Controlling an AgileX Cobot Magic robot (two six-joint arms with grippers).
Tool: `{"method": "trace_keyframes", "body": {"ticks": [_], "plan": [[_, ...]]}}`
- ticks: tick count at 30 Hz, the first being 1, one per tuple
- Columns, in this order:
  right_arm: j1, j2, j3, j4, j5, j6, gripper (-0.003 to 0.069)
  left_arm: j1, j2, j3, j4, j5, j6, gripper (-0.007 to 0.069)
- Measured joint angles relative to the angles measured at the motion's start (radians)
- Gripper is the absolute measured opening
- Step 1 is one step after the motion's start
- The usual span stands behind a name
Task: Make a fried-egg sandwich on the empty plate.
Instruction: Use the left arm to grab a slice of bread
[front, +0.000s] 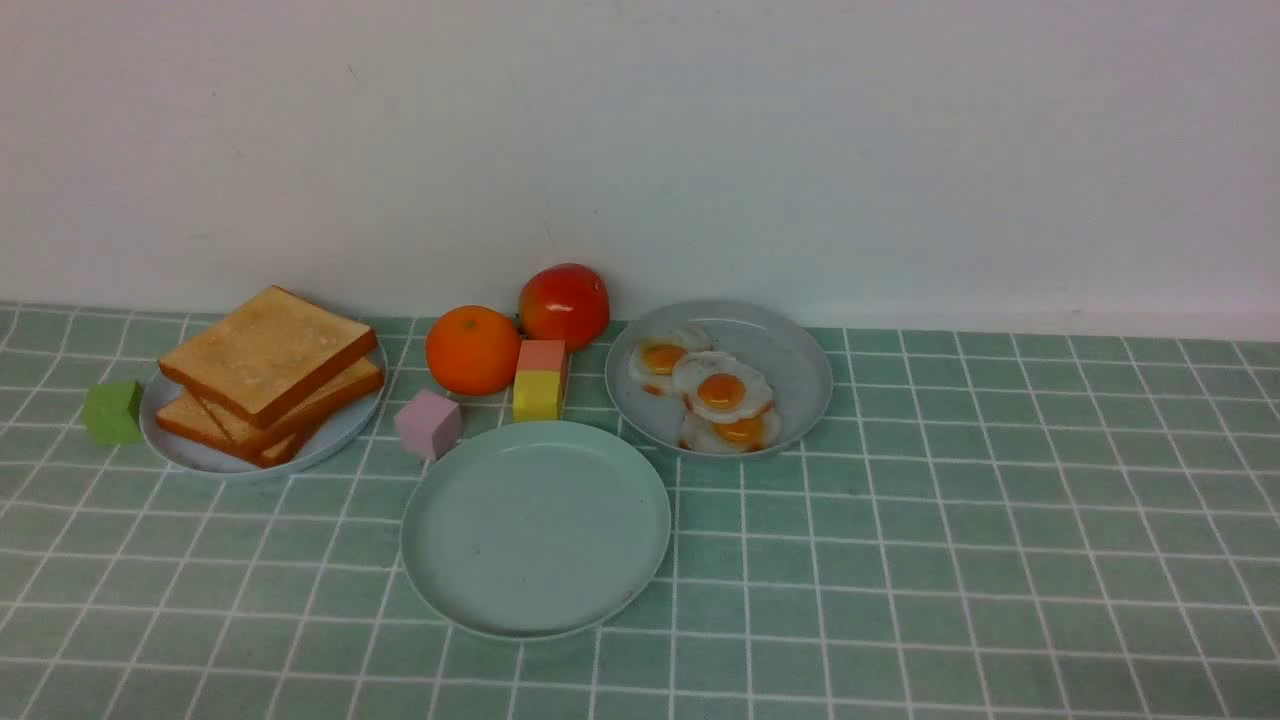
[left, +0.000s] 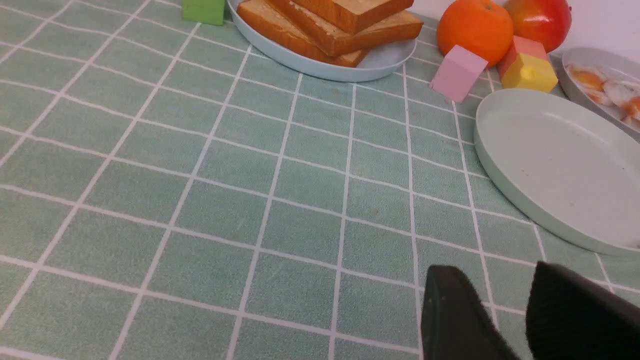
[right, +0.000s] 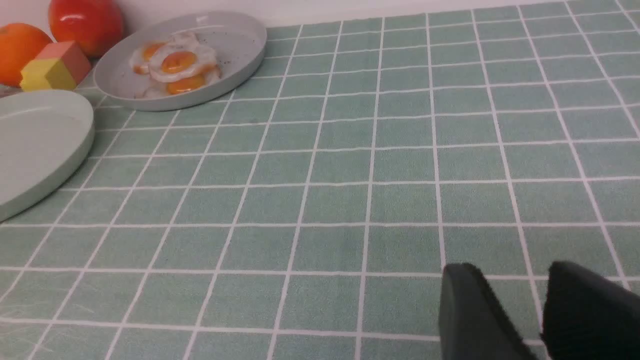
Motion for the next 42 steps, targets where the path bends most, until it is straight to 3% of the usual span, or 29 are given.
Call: {"method": "trace_keyframes", "body": {"ticks": [25,33,38,42], "plan": [[0.0,0.0,0.0,0.0,0.0,0.0,0.0241,0.0,0.0,0.0,-0.013,-0.04,-0.013,0.0239],[0.0,0.0,0.0,0.0,0.0,0.0,0.0241,0.0,0.0,0.0,-0.365,-0.288,-0.27,0.0239],[0.0,0.0,0.0,0.0,0.0,0.0,0.0241,0.0,0.0,0.0,-0.409,-0.392,-0.31,0.0239],[0.0,0.0,0.0,0.001,-0.01,0.001,0.0241,0.0,0.0,-0.056,-0.407,-0.293,-0.307,0.0239]]}}
